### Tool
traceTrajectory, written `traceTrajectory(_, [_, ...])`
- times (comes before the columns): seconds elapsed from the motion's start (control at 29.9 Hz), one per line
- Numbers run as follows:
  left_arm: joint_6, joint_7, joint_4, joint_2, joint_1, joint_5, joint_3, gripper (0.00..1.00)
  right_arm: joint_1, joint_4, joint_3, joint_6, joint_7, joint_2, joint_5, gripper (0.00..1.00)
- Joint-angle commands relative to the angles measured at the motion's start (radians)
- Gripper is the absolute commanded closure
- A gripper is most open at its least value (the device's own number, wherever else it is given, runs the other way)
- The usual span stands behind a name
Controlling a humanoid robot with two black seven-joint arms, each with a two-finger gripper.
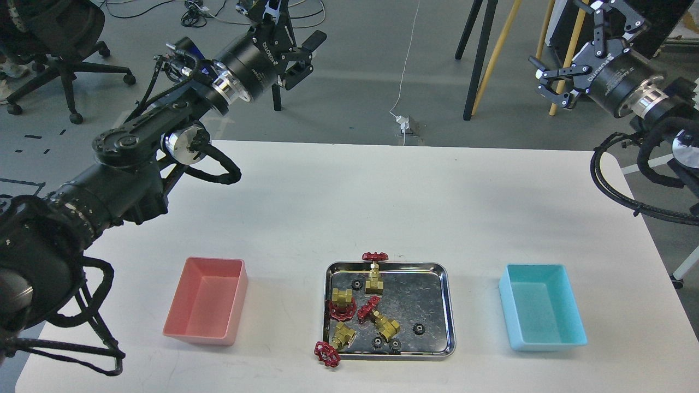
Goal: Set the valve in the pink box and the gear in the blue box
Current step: 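Move the left gripper forward over the metal tray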
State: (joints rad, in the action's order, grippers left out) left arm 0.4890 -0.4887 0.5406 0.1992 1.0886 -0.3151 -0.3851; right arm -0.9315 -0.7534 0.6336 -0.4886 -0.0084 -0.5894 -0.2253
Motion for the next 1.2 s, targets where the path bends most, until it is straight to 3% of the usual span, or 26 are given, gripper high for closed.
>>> traceTrajectory(0.0, [0.000, 0.000, -0.002, 0.011, -0.001, 0.004, -0.001, 0.00, 0.002, 0.003, 0.011, 0.000, 0.001, 0.002, 0.000, 0.00])
traceTrajectory(0.2, [0.000, 0.000, -0.039, 0.037, -0.012, 0.094, -0.049, 0.00, -0.030, 0.074, 0.104, 0.000, -0.002, 0.006, -0.019, 0.00])
traceTrajectory(0.3, [0.000, 0.000, -0.027, 0.014, -0.029, 0.117, -0.096, 0.00, -0.137, 0.155, 0.127, 0.000, -0.005, 0.011, -0.023, 0.00])
traceTrajectory(0.47, [0.000, 0.000, 0.149, 0.028, -0.055, 0.097, -0.118, 0.00, -0.337, 0.239, -0.009, 0.000, -0.030, 0.014, -0.020, 0.00])
traceTrajectory(0.6, [0.000, 0.000, 0.381, 0.170, -0.039, -0.150, -0.100, 0.00, -0.441, 0.256, -0.158, 0.000, -0.093, 0.016, -0.017, 0.00])
traceTrajectory(0.7, [0.000, 0.000, 0.559, 0.290, 0.061, -0.278, 0.100, 0.02, -0.461, 0.252, -0.207, 0.000, -0.125, 0.019, -0.017, 0.00])
traceTrajectory(0.84, [0.000, 0.000, 0.810, 0.439, 0.246, -0.375, 0.457, 0.02, -0.451, 0.249, -0.201, 0.000, -0.127, 0.020, -0.019, 0.00])
traceTrajectory(0.97, [-0.209, 0.000, 0.969, 0.542, 0.310, -0.678, 0.658, 0.02, -0.448, 0.259, -0.196, 0.000, -0.125, 0.020, -0.023, 0.00])
traceTrajectory(1.17, [-0.547, 0.000, 0.986, 0.536, 0.315, -1.041, 0.902, 0.07, -0.446, 0.313, -0.184, 0.000, -0.125, 0.028, -0.023, 0.00])
